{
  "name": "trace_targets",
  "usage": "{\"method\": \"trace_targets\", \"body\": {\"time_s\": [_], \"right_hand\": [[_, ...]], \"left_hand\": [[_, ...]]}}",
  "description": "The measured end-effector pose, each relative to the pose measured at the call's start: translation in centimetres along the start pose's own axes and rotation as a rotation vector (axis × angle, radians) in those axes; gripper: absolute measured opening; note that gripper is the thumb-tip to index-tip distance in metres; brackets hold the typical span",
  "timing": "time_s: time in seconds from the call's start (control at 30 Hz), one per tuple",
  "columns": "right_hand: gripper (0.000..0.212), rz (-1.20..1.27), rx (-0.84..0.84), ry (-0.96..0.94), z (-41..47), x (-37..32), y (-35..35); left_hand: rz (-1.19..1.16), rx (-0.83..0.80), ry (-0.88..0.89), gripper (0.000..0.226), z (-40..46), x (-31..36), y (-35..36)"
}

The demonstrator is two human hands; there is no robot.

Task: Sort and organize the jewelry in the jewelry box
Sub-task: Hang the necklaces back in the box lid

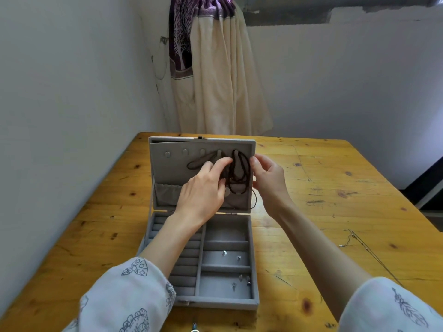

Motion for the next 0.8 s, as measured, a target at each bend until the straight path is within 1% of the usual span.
{"method": "trace_targets", "body": {"time_s": [0.07,0.17,0.23,0.33,0.47,0.57,0.63,0.7,0.8], "right_hand": [[0.022,-0.009,0.001,-0.02,0.0,0.0,0.1],[0.021,-0.003,0.005,-0.026,-0.1,0.2,0.2],[0.019,0.0,0.009,-0.022,-0.1,0.2,0.3],[0.022,-0.013,0.016,-0.011,0.0,0.3,0.2],[0.027,-0.021,0.005,-0.014,-0.2,0.4,0.3],[0.026,-0.023,-0.029,-0.009,-0.6,0.4,0.2],[0.025,-0.035,-0.06,0.028,-0.9,0.6,0.1],[0.029,-0.092,-0.072,0.064,-1.3,1.0,0.0],[0.04,-0.204,-0.012,0.063,-1.8,1.4,-0.1]], "left_hand": [[0.105,-0.025,0.017,0.048,0.0,-0.3,-0.1],[0.2,-0.107,0.008,0.051,0.0,-0.6,-0.3],[0.267,-0.135,0.012,0.049,0.1,-0.7,-0.4],[0.359,-0.112,0.01,0.042,0.2,-1.0,-0.7],[0.395,-0.104,-0.008,0.035,-0.3,-1.4,-1.0],[0.373,-0.157,0.0,0.031,-0.9,-1.4,-0.9],[0.361,-0.168,0.0,0.03,-1.2,-1.3,-0.9],[0.339,-0.104,0.021,0.029,-1.3,-1.1,-1.2],[0.287,0.094,0.099,0.023,-1.1,-0.9,-1.6]]}}
Point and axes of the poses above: each hand's wrist, its own z-axis towards the middle knuckle, its own y-axis out of the palm, x = y × z, the point moved 1 cm from there along z, towards the middle knuckle, and after that the axes turned 4 degrees about z, right-handed, at the moved point
